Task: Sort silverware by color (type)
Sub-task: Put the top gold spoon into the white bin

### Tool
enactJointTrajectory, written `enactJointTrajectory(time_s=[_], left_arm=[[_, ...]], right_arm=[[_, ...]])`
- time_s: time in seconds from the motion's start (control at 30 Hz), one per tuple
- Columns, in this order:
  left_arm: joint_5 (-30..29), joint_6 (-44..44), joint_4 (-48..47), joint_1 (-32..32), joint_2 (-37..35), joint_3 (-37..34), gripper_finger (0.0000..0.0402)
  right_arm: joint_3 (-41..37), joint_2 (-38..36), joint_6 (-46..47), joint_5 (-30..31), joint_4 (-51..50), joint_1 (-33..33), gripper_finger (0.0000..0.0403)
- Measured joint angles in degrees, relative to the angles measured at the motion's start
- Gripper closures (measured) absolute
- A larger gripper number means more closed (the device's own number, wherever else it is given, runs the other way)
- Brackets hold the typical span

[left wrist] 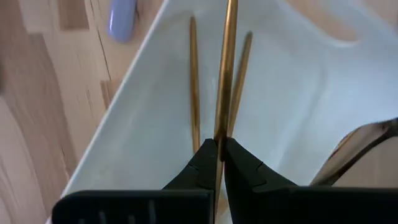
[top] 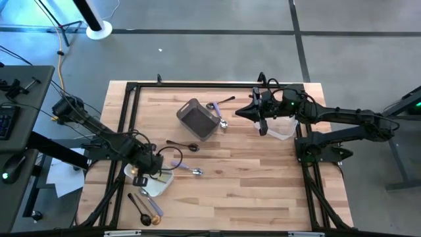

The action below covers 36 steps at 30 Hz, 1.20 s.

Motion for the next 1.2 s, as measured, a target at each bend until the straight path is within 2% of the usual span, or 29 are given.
enactJointTrajectory(time_s=[0.17, 0.43, 0.7, 0.93, 1.2], left_arm=[[2.40, 1.30, 0.86, -0.02, 0.00, -2.25, 0.0401], [1.50, 1.65, 1.37, -0.02, 0.00, -3.50, 0.0400], [1.28, 5.76, 3.15, -0.02, 0.25, -3.54, 0.0398], [1.07, 10.20, 4.36, -0.02, 6.73, -3.56, 0.0397], [1.11, 9.85, 5.81, -0.02, 12.52, -3.45, 0.0396]], right_arm=[[0.00, 0.00, -0.09, 0.00, -0.01, 0.00, 0.0402], [0.00, 0.00, -0.09, 0.00, -0.01, 0.00, 0.0402], [0.00, 0.00, -0.11, 0.04, -0.02, 0.00, 0.0402], [0.00, 0.00, -0.10, 0.04, 0.00, 0.00, 0.0402], [0.00, 0.00, 0.01, 0.04, -0.01, 0.01, 0.0402]])
